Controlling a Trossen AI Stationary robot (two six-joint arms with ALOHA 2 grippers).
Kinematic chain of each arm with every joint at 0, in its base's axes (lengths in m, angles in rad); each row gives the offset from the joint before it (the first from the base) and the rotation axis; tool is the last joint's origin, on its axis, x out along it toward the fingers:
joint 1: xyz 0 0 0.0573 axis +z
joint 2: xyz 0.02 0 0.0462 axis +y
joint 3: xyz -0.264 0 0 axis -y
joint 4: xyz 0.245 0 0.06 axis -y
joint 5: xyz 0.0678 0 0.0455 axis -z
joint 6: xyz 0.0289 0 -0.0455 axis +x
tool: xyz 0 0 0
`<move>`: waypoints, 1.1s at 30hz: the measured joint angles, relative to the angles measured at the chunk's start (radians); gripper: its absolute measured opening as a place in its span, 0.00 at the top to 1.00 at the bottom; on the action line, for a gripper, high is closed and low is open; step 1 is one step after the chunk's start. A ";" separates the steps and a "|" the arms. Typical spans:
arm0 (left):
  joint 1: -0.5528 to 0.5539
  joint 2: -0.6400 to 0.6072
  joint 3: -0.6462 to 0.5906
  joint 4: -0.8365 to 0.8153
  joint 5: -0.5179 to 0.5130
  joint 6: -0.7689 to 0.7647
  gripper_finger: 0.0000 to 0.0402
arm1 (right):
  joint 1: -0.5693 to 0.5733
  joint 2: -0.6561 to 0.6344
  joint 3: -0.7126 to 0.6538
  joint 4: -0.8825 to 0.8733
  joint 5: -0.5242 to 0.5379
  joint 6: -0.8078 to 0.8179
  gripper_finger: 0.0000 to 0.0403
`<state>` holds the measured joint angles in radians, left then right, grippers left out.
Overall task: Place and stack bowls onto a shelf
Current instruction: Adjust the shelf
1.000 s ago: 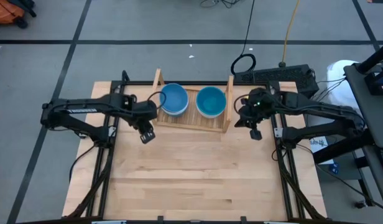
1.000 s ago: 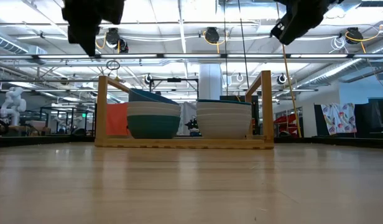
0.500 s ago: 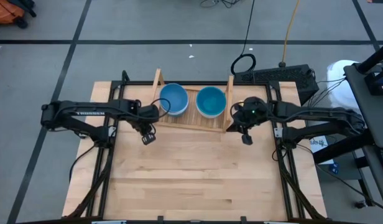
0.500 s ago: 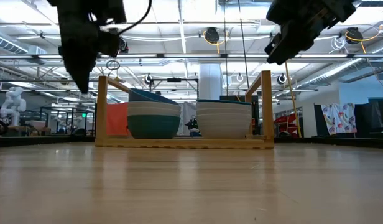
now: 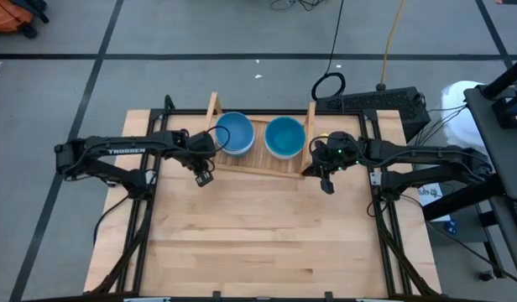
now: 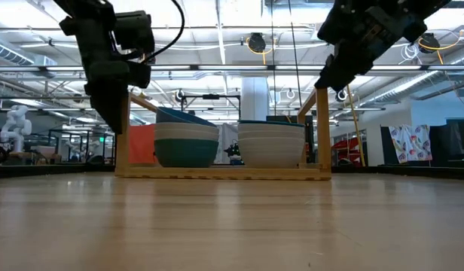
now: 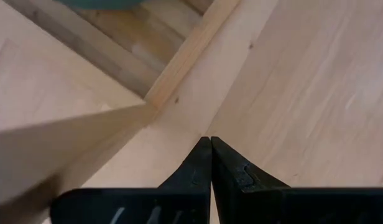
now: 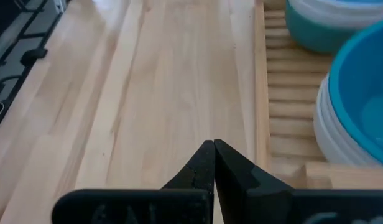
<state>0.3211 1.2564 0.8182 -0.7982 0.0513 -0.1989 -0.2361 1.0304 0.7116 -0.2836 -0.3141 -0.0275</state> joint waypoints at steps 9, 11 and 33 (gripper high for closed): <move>0.062 0.000 -0.033 0.023 -0.023 0.045 1.00 | 0.000 0.133 -0.003 0.101 0.002 -0.014 1.00; 0.071 -0.001 -0.033 0.037 -0.015 0.052 1.00 | -0.001 0.151 -0.001 0.101 0.000 -0.016 1.00; 0.101 0.001 -0.032 0.166 0.010 0.092 1.00 | -0.209 0.075 -0.005 -0.002 -0.005 -0.155 1.00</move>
<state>0.4221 1.2575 0.7864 -0.6323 0.0617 -0.1066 -0.4449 1.1057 0.7071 -0.2852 -0.3192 -0.1828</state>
